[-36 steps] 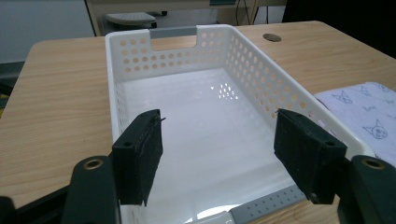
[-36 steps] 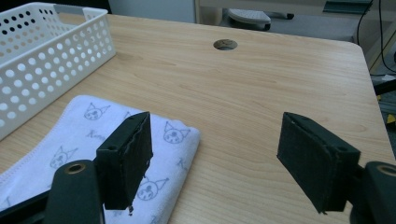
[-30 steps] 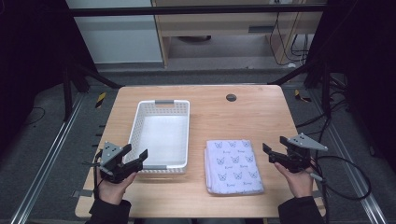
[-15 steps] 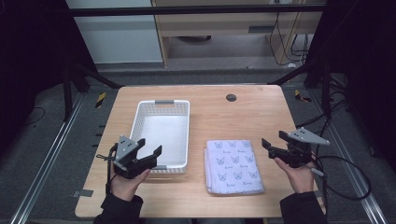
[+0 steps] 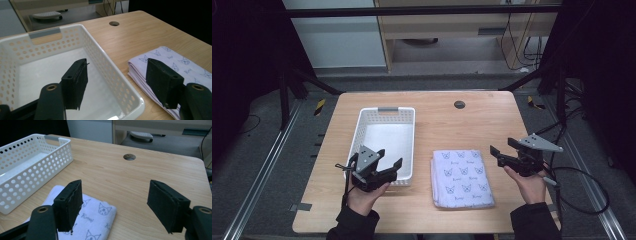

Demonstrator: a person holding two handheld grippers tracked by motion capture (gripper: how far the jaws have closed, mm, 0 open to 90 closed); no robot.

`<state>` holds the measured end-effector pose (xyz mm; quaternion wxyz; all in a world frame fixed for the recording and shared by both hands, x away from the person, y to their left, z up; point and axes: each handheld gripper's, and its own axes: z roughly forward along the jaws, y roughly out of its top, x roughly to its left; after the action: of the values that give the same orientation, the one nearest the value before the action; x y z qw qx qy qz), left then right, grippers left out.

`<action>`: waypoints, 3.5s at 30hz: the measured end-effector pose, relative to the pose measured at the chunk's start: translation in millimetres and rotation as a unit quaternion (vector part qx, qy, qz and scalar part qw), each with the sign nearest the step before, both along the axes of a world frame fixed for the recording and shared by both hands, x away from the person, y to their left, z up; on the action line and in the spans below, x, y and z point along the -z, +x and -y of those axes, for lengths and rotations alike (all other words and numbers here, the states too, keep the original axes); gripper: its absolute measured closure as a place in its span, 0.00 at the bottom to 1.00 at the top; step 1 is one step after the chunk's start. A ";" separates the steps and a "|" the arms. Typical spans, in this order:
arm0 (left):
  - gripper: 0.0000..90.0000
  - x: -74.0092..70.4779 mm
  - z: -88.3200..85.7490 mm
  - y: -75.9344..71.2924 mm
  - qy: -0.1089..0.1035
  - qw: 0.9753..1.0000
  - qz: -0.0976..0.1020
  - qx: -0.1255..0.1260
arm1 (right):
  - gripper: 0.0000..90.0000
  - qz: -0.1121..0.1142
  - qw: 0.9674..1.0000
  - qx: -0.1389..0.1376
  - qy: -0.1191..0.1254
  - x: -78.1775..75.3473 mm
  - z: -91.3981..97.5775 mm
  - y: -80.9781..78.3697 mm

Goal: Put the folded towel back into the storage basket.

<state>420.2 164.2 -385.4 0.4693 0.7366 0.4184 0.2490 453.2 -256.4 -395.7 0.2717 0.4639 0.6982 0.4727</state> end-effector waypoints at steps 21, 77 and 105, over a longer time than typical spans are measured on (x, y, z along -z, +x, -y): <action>0.40 13.9 45.6 -1.0 0.024 0.999 -0.018 0.033 | 0.35 -0.013 1.000 -0.016 -0.006 7.0 -8.7 6.4; 0.44 81.0 109.8 -3.6 0.071 0.991 -0.093 0.067 | 0.41 -0.069 0.996 -0.031 -0.038 57.3 -25.8 30.8; 0.38 109.3 120.8 3.4 0.082 0.986 -0.132 0.066 | 0.45 -0.134 0.989 -0.039 -0.058 93.8 -37.7 39.4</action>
<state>423.6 43.4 -494.7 0.3628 0.8253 0.4055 0.1513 492.6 -218.7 -489.5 0.1836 0.4790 0.7720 0.3753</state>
